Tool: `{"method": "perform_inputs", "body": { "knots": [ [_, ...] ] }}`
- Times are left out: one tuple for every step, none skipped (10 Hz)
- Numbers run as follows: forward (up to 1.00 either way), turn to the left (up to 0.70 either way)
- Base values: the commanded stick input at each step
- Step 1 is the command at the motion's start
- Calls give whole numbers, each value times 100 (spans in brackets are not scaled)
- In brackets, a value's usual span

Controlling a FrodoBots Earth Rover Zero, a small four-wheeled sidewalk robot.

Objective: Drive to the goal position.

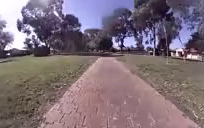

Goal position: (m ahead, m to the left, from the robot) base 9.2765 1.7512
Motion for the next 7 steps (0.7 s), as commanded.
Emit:
{"method": "perform_inputs", "body": {
  "knots": [
    [70, 0],
    [70, 0],
    [70, 0],
    [70, 0],
    [70, 0],
    [70, 0],
    [70, 0]
  ]
}}
